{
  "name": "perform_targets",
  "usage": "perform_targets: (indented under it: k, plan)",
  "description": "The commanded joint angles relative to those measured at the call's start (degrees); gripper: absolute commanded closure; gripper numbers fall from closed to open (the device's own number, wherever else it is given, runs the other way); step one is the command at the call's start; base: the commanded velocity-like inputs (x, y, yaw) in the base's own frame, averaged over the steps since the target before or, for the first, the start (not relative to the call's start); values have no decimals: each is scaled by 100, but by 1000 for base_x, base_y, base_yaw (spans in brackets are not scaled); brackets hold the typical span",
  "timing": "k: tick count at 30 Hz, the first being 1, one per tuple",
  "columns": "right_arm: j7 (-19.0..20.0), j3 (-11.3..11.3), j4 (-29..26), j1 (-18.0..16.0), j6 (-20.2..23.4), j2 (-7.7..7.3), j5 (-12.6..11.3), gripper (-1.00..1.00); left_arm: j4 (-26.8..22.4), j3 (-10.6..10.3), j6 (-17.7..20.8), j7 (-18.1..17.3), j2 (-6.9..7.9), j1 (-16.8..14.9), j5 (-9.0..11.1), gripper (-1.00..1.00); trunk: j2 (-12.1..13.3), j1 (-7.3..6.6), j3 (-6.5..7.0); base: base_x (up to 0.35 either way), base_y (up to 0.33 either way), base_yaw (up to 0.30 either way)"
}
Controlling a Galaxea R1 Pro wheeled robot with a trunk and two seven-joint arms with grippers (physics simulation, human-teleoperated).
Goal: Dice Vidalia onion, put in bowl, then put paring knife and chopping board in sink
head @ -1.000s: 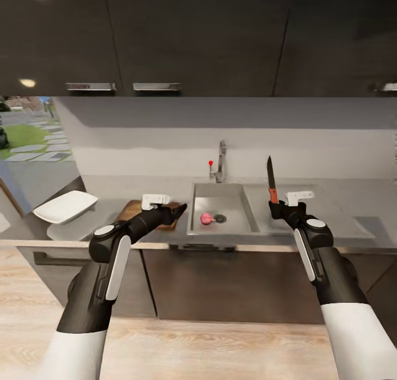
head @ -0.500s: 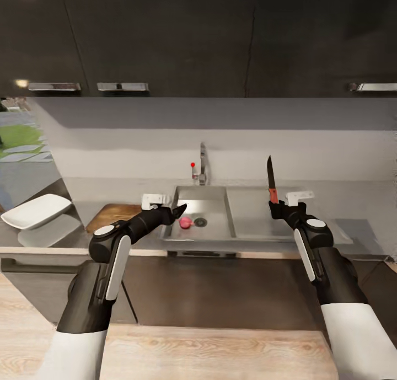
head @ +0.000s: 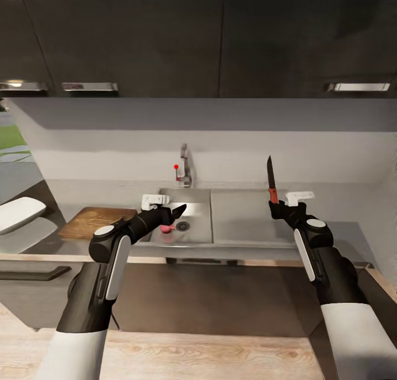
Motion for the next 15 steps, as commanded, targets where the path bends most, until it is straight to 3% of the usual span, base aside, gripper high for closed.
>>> perform_targets:
  k: [1, 10, 15]
  plan:
    - [33, -5, -9, -4, 30, -1, 32, 100, -2, 15, 50, 16, -1, -7, 59, -100, -5, 1, -7, 21, -63, 0]
    - [32, -5, -8, -4, 30, -1, 32, 100, 172, 139, 67, 123, 4, -7, 59, -100, -5, 1, -7, 6, -17, 0]
    - [33, -5, -9, -4, 30, -1, 32, 100, 498, 174, 81, 625, 3, -37, 62, -100, -5, 1, -7, 0, -1, 0]
